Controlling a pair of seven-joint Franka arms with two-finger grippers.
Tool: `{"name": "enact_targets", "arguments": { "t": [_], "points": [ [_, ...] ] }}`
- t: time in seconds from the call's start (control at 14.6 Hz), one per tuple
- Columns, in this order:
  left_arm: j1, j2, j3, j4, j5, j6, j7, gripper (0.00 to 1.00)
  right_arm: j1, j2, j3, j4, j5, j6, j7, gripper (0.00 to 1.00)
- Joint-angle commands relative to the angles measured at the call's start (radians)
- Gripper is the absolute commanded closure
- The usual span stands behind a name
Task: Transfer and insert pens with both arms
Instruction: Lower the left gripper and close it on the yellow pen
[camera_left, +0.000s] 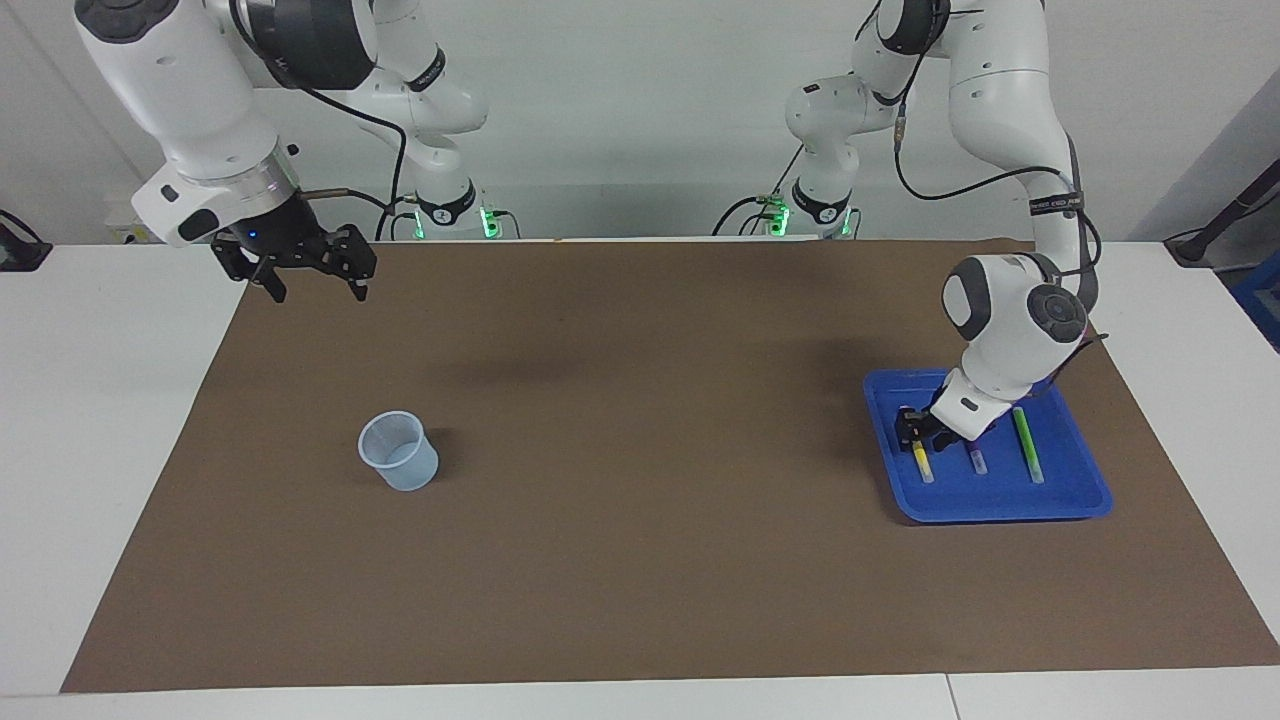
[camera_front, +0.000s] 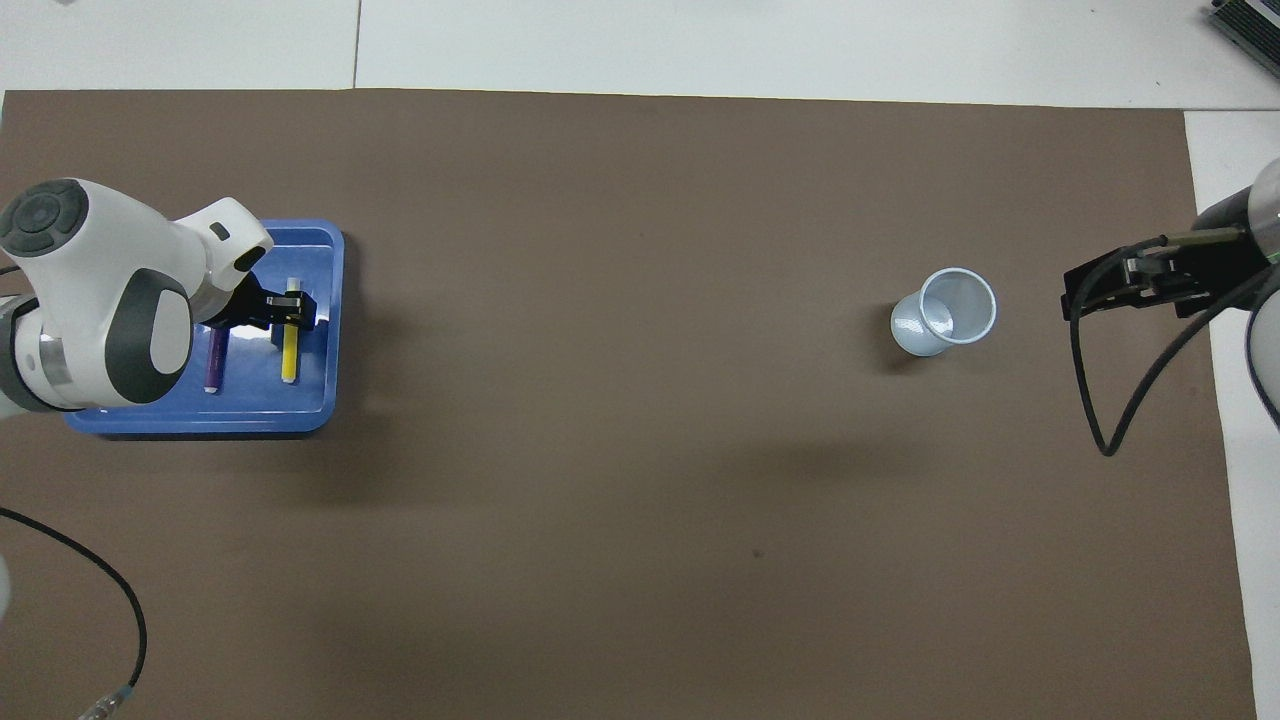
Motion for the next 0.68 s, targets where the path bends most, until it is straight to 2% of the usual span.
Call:
{"name": "enact_targets", "arguments": {
  "t": [0.0,0.14,0.61],
  "points": [
    [0.007,-0.028,0.0,-0.038,0.012,0.024,0.001,0.43,-0.014,-0.023,0.005,-0.028,0.016,0.004,-0.009,0.0],
    [0.007,-0.028,0.002,-0.039,0.01,0.024,0.001,0.57,-0.014,-0.023,0.005,-0.028,0.016,0.004,-0.01,0.0],
    [0.005,-0.028,0.002,-0.041,0.012,0.027,0.001,0.54,-0.015,-0.023,0.005,-0.028,0.016,0.004,-0.01,0.0]
  ]
}}
